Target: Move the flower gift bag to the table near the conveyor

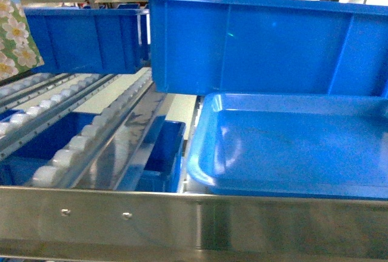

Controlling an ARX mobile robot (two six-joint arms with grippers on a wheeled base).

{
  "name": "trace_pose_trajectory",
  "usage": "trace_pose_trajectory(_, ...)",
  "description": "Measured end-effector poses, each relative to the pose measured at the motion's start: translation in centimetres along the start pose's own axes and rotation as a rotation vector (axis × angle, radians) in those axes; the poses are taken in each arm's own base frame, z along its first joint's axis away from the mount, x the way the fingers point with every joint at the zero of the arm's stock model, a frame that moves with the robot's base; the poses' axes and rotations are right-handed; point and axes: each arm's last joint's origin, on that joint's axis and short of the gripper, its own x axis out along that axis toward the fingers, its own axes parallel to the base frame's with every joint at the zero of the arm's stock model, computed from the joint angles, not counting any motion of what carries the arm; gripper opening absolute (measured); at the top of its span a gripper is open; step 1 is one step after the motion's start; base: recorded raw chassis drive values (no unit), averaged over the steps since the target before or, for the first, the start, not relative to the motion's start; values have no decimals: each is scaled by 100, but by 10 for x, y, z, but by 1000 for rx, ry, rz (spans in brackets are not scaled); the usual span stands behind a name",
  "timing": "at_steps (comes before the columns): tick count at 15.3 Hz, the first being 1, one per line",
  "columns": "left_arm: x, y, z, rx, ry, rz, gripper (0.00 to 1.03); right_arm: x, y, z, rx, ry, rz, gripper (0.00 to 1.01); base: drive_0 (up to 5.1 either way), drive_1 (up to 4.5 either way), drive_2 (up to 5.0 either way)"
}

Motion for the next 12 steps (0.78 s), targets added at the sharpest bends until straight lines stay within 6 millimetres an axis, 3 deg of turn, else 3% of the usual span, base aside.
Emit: trace_pose_trajectory(12, 0, 0, 0, 0, 2, 4, 2, -1, 0, 0, 0, -2, 0, 2, -455, 95, 395)
